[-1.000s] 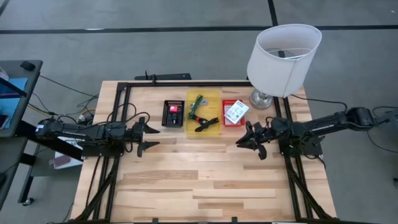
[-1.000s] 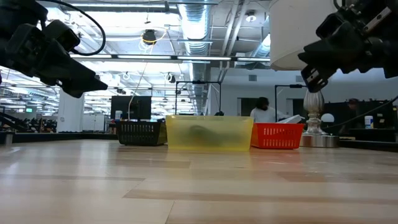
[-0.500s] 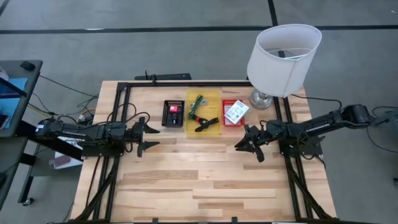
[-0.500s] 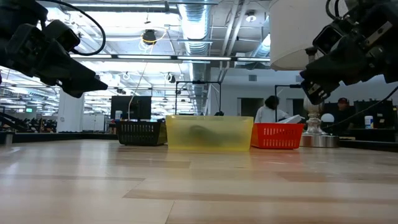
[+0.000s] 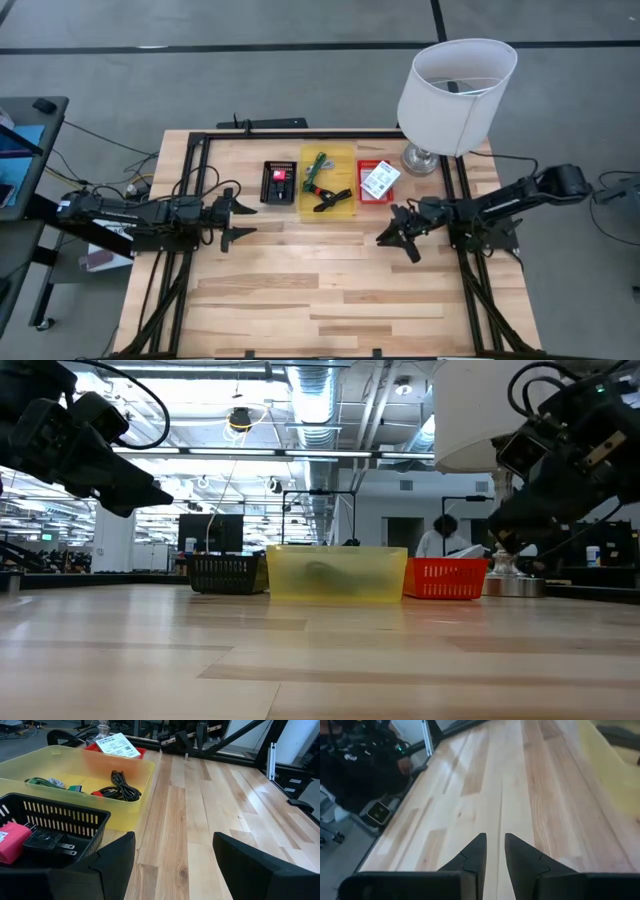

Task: Pick and place items into bin
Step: Return to Home Position

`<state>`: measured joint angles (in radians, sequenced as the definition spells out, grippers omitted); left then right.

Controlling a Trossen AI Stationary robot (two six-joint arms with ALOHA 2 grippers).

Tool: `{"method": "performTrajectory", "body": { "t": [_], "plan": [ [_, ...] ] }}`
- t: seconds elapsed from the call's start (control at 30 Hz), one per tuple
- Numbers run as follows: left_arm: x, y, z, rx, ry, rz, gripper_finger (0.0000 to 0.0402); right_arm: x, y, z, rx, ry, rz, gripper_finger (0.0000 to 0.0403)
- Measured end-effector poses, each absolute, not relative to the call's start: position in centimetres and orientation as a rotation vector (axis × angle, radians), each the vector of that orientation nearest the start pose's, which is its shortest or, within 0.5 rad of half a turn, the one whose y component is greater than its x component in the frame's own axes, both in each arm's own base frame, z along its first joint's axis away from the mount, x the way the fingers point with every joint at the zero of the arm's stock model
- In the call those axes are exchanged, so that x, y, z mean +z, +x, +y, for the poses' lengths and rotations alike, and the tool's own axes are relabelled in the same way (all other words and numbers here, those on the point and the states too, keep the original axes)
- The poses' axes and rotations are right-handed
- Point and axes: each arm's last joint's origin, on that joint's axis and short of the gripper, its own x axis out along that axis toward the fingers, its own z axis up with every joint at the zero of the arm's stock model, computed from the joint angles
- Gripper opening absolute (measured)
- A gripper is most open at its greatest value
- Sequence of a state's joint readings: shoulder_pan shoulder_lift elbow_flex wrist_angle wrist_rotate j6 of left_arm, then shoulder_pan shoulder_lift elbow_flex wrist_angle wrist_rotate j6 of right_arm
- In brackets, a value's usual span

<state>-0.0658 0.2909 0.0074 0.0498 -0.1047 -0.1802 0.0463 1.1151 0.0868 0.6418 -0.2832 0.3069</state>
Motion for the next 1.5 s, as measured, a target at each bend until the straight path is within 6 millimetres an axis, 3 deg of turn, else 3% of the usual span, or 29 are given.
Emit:
{"method": "performTrajectory", "body": {
  "t": [0.9,1.5],
  "plan": [
    [14.6,11.3,-0.4,0.06,-0.159,0.229,0.0258,8.2,17.0,1.6,0.211,0.373,0.72,0.0066],
    [14.6,11.3,-0.4,0.06,-0.159,0.229,0.0258,8.3,17.7,1.6,0.221,0.368,0.662,0.0066]
  ]
}}
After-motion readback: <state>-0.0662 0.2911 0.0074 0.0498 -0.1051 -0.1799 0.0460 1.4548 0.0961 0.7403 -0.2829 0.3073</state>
